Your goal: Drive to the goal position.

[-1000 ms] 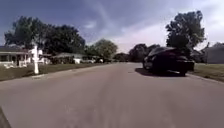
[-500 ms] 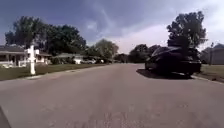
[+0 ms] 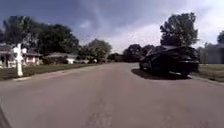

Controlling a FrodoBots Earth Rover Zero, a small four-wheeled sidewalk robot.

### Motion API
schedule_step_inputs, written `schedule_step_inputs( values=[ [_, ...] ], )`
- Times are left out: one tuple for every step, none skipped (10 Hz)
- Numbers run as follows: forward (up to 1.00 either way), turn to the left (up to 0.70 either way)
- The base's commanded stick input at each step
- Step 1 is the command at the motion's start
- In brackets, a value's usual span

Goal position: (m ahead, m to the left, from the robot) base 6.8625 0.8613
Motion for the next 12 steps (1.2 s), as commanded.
schedule_step_inputs(
  values=[
    [0.70,0.03],
    [0.70,0.03],
    [0.70,0.03],
    [0.70,0.03],
    [0.70,0.03],
    [0.70,0.03],
    [0.70,0.03],
    [0.70,0.03],
    [0.70,0.03],
    [0.70,0.03],
    [0.70,0.03],
    [0.70,0.03]
  ],
)
